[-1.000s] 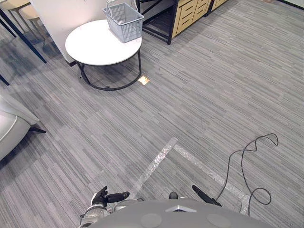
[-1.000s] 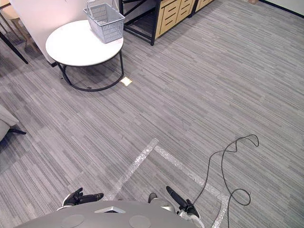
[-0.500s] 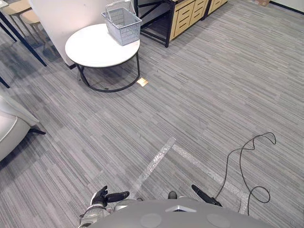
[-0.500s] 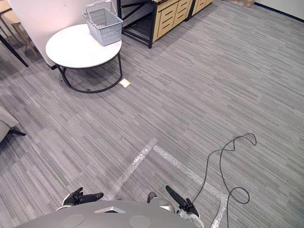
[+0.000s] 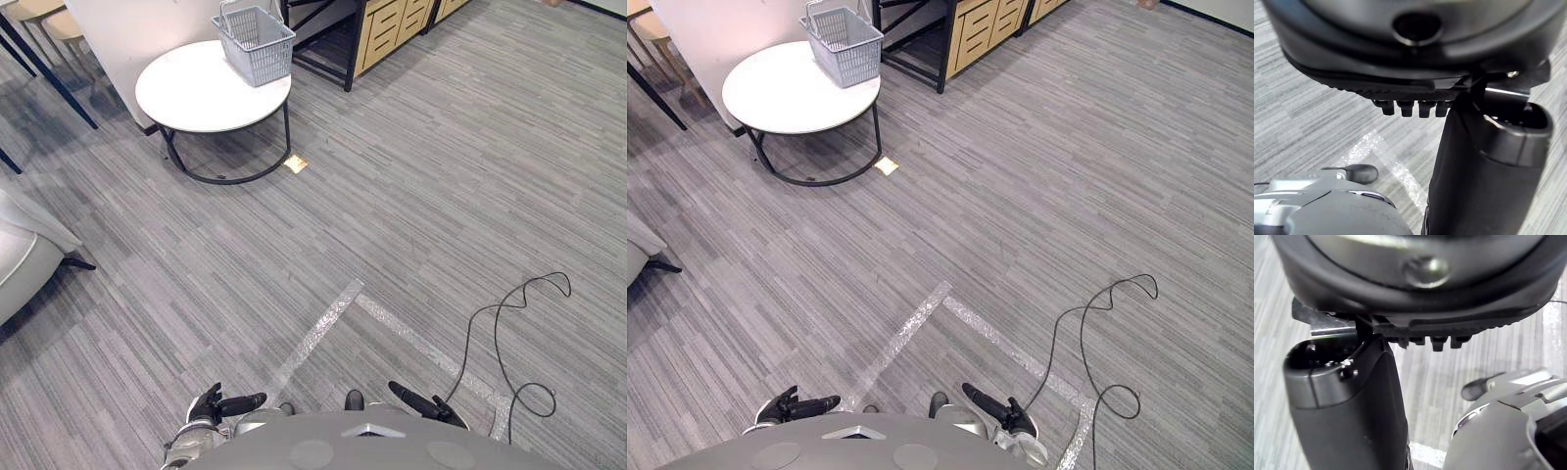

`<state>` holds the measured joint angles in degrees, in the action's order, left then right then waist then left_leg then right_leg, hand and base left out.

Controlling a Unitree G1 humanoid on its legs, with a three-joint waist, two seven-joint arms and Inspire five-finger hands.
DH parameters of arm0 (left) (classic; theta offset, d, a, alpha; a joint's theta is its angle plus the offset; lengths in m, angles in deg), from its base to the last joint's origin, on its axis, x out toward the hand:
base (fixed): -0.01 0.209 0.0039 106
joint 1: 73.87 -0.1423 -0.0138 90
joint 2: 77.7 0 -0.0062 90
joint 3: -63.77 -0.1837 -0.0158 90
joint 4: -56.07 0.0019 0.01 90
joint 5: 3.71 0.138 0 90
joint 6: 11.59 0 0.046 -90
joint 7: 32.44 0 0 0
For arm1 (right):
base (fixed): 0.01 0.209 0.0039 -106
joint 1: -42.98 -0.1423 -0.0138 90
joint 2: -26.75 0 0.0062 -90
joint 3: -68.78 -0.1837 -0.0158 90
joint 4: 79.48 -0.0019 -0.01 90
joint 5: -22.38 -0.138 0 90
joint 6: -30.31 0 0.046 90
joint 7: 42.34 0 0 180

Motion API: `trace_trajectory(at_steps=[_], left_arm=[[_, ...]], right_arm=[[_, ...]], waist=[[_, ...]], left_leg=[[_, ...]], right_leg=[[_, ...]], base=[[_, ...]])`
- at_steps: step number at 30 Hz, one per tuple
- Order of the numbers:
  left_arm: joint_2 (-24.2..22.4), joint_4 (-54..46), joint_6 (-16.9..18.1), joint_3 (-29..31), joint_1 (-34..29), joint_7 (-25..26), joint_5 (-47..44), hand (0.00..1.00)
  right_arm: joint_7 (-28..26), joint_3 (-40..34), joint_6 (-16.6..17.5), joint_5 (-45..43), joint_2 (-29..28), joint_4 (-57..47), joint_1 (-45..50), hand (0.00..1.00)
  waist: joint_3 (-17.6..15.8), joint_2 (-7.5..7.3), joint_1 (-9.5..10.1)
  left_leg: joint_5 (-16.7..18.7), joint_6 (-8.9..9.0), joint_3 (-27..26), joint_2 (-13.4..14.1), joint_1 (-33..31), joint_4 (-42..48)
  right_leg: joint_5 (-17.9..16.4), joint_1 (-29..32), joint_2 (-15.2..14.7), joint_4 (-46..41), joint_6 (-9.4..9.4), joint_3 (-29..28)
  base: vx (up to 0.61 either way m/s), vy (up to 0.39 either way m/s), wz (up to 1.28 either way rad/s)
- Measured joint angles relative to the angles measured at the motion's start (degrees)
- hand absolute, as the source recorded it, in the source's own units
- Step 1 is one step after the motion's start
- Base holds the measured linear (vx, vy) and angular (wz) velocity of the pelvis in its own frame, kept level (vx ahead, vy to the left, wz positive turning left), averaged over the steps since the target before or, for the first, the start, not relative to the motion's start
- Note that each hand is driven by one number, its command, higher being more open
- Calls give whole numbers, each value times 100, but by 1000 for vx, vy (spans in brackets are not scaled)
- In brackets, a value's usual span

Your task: Pick vegetable in the basket

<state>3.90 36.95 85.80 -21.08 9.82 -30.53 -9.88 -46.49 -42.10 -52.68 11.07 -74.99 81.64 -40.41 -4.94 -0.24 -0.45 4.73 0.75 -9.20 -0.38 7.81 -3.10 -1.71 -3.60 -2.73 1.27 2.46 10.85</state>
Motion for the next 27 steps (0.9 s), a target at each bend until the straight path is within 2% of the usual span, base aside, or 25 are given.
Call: trace_trajectory(at_steps=[2, 3, 5, 6, 7, 8, 10, 11, 12, 14, 16, 18, 19, 20, 21, 23, 24, 27], left_arm=[[6, -15, 1, 1, 34, 1, -7, 100], [22, -28, 2, 26, 62, 1, -44, 100], [38, -65, 10, 45, 169, -1, -156, 100], [41, -146, 39, 50, 183, -50, -377, 100], [47, -191, 55, 62, 187, -74, -502, 100], [35, -248, 108, 81, 205, -124, -778, 100], [-7, -231, 120, 96, 226, -205, -1110, 100], [-40, -231, 120, 94, 240, -230, -1216, 100], [-49, -231, 124, 94, 251, -249, -1288, 100], [-62, -271, 153, 92, 250, -337, -1436, 100], [-77, -289, 222, 91, 247, -359, -1489, 100], [-108, -286, 234, 92, 239, -332, -1523, 100], [-121, -285, 233, 100, 248, -323, -1529, 100], [-110, -276, 235, 144, 254, -318, -1525, 100], [-53, -281, 264, 171, 300, -314, -1507, 100], [-41, -239, 246, 219, 378, -279, -1502, 100], [-23, -212, 230, 253, 393, -265, -1502, 100], [31, -90, 164, 248, 401, -241, -1419, 100]], right_arm=[[-42, -3, -2, -96, 1, 2, -46, 100], [-47, -58, -1, -121, -15, 2, -80, 100], [-45, -110, 1, -248, -41, 1, -90, 100], [-43, -105, 1, -269, -39, 4, -117, 100], [-43, -108, 3, -269, -45, 5, -116, 100], [-46, -118, 10, -270, -38, 2, -110, 100], [-41, -112, 13, -270, -8, 5, -91, 100], [-35, -113, 2, -281, 18, 6, -79, 100], [-37, -113, 1, -312, 31, 13, -83, 100], [-31, -108, 1, -335, 48, 46, -142, 100], [-23, -85, 3, -346, 57, 55, -135, 100], [-25, 56, 40, -365, 94, -10, -161, 100], [-24, 95, 56, -367, 111, -8, -165, 100], [-7, 185, 83, -365, 115, -3, -184, 100], [43, 216, 94, -345, 112, 43, -271, 100], [57, 226, 98, -322, 92, 136, -256, 100], [85, 235, 98, -311, 57, 208, -259, 100], [78, 224, 99, -243, 43, 218, -232, 100]], waist=[[-84, -11, -5], [-157, -45, -15], [-304, -68, 8], [-417, -75, 18], [-446, -92, 12], [-508, -76, 11], [-590, -36, 21], [-595, 26, 3], [-604, 47, -8], [-616, 61, 32], [-621, 70, 46], [-641, 129, 31], [-656, 150, 35], [-655, 137, 47], [-629, 79, 39], [-602, 20, 42], [-566, -39, 85], [-425, -138, 55]], left_leg=[[13, 19, 9, 22, -107, 93], [87, 113, 2, 31, -239, 295], [412, 199, -23, 104, -573, 1065], [656, 321, -116, 214, -944, 2061], [668, 322, -169, 263, -1139, 2525], [643, 330, -280, 402, -1460, 3391], [618, 400, -303, 562, -1759, 4304], [824, 340, -304, 589, -1848, 4423], [951, 302, -302, 590, -1976, 4380], [981, 259, -305, 574, -2288, 3979], [709, 307, -276, 558, -2380, 3067], [42, 411, -2, 561, -2369, 1723], [-316, 480, 22, 601, -2355, 1572], [-737, 313, -34, 536, -2354, 1671], [-286, 184, -145, 449, -2507, 2075], [89, 35, -222, 399, -2716, 2552], [278, -143, -376, 322, -2699, 2774], [361, -251, -535, 159, -2452, 2575]], right_leg=[[-131, 237, -17, -363, -115, 0], [-253, 380, -49, -590, -135, -3], [-466, 485, -84, -894, -155, 10], [-649, 457, -98, -1068, -209, 22], [-709, 446, -116, -1147, -227, 25], [-820, 372, -137, -1303, -238, 56], [-1031, 203, -153, -1463, -310, 92], [-1129, 117, -168, -1497, -310, 87], [-1175, 98, -202, -1508, -292, 85], [-1215, 95, -297, -1508, -286, -7], [-1303, 39, -423, -1508, -156, -133], [-1447, -116, -525, -1447, 49, -386], [-1470, -168, -530, -1384, 87, -471], [-1499, -282, -578, -1182, 104, -727], [-1563, -387, -647, -963, 12, -950], [-1274, -389, -632, -1060, 48, -1108], [-1094, -390, -775, -1059, 124, -1216], [-705, -371, -945, -1167, 269, -1276]], base=[[-10, -19, 2], [-18, -63, 6], [-26, -79, 8], [-39, -79, 10], [-29, -133, 13], [-9, -104, 12], [31, -43, 14], [56, 14, 14], [58, 28, 7], [141, 115, -12], [203, 163, -32], [304, 259, -50], [292, 290, -59], [424, 355, -47], [521, 386, -40], [523, 273, -17], [462, 265, -16], [397, 238, -17]])
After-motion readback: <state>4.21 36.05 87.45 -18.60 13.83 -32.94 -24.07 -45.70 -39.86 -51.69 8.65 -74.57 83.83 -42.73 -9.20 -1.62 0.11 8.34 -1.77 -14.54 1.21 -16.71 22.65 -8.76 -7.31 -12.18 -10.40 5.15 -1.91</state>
